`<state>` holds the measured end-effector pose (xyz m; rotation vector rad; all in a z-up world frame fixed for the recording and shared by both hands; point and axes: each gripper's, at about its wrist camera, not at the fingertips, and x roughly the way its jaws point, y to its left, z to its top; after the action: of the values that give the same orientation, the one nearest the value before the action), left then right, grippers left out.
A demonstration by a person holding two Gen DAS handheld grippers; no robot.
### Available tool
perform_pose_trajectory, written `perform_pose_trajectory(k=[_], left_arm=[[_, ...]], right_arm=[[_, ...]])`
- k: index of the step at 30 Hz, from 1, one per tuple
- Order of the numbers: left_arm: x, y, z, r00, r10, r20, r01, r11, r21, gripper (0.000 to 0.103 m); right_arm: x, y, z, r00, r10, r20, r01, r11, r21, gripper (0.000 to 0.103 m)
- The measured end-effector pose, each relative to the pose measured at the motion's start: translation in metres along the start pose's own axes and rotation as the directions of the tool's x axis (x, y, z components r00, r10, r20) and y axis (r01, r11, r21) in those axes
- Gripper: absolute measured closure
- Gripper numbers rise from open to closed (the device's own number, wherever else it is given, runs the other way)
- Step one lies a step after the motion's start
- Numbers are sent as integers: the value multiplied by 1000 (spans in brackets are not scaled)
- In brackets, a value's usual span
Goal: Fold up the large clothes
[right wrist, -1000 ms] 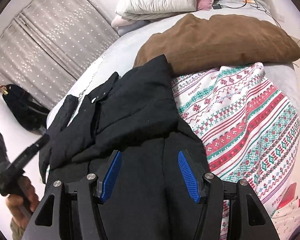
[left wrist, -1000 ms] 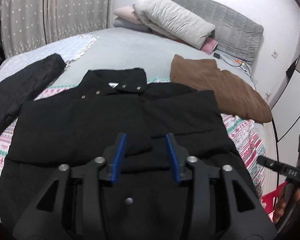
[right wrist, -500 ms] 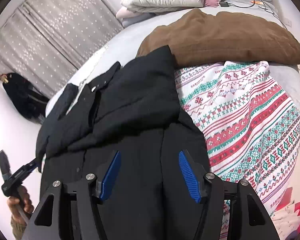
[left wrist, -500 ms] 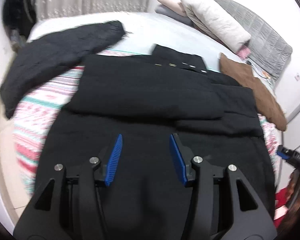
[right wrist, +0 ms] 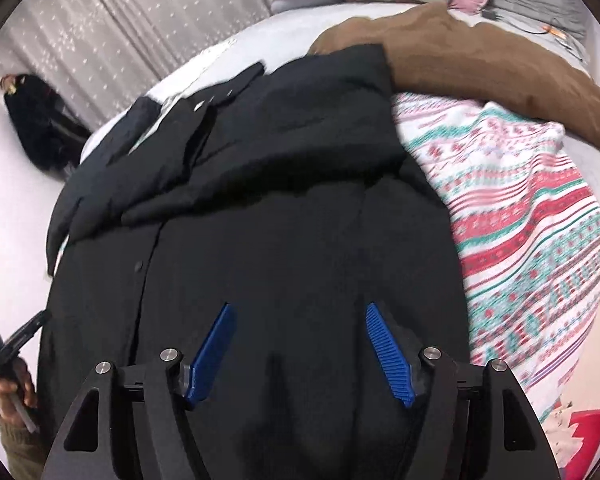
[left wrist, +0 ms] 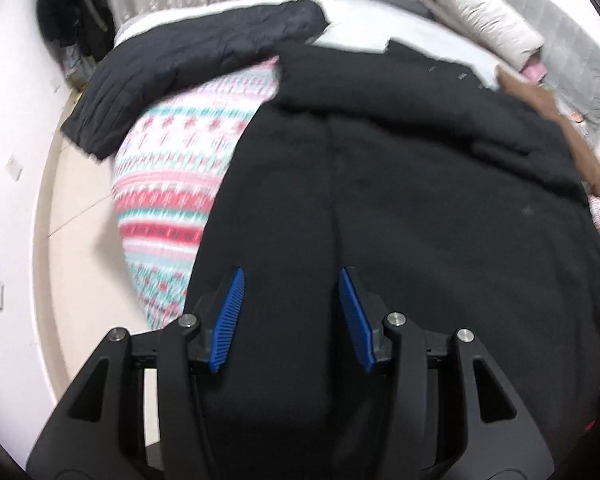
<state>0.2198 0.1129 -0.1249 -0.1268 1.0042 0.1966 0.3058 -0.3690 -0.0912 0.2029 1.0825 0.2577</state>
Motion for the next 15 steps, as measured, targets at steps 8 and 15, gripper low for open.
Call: perform_pose_trajectory(k=[8,15], left_arm=[[-12,2,-25,1000,24,5,-24,998,52,52],[-37,4,-54,999,26,24,-28,998,61,49]], right_arm=[[22,36,-51,994,-6,-107,-9,990,-139,32],[8,42,-85,995,-66,-71,53,984,-169,25]])
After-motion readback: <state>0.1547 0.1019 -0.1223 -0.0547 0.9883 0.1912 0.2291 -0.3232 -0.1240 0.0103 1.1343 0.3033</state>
